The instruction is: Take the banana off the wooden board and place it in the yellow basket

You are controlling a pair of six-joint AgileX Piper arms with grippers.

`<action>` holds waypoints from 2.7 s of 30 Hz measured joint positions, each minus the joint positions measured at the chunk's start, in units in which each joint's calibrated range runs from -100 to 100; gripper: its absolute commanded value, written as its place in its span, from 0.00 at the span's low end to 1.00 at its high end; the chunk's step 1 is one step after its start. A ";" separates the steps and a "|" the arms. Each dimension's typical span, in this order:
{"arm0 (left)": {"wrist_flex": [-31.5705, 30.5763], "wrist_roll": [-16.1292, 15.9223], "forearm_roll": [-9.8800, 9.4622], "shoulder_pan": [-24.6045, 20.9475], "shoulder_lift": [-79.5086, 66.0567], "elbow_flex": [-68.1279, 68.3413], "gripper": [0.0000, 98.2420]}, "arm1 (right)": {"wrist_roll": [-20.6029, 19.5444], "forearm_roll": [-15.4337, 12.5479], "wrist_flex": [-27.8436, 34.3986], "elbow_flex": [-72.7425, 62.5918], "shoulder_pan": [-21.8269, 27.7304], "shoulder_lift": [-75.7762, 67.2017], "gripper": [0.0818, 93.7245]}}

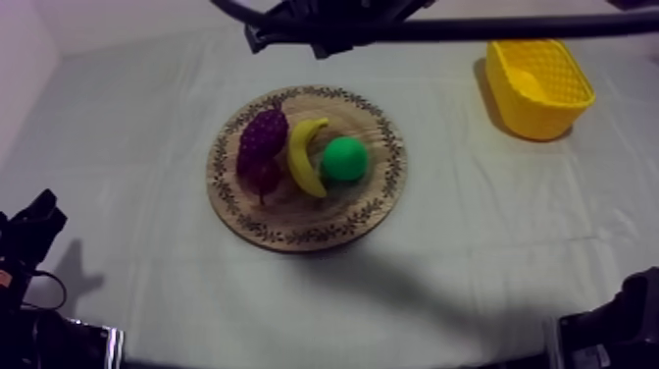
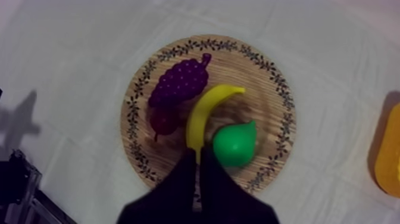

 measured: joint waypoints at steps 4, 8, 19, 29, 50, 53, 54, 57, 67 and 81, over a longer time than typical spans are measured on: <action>0.00 0.00 0.00 0.00 0.00 0.00 0.00 | 0.03 -0.11 -0.09 0.00 0.08 0.31 0.08; 0.00 0.00 0.00 0.00 0.00 0.00 0.00 | 0.17 -0.78 -0.64 -0.35 0.70 0.50 0.36; 0.00 0.00 0.00 0.00 0.00 0.00 0.00 | 1.71 -2.85 -3.03 0.58 1.57 0.98 0.67; 0.00 0.00 0.00 0.00 0.00 0.00 0.00 | 1.50 -4.00 -6.58 2.89 2.72 3.52 0.64; 0.00 0.00 0.00 0.00 0.00 0.00 0.00 | -1.29 -6.79 -11.72 1.89 4.00 21.17 0.61; 0.00 0.00 0.00 0.00 0.00 0.00 0.00 | -1.29 -6.93 -12.69 1.42 4.00 23.39 0.61; 0.00 0.00 0.00 0.00 0.00 0.00 0.00 | -1.26 -6.93 -13.08 1.11 4.00 24.11 0.61; 0.00 0.00 0.00 0.00 0.00 0.00 0.00 | -0.62 -7.59 -13.95 0.25 4.22 26.05 0.61; 0.00 0.00 0.00 0.00 0.00 0.00 0.00 | 2.22 -8.65 -17.63 -2.50 4.63 31.21 0.61; 0.00 0.00 0.00 0.00 0.00 0.00 0.00 | 4.94 -9.68 -20.74 -8.34 5.85 38.43 0.58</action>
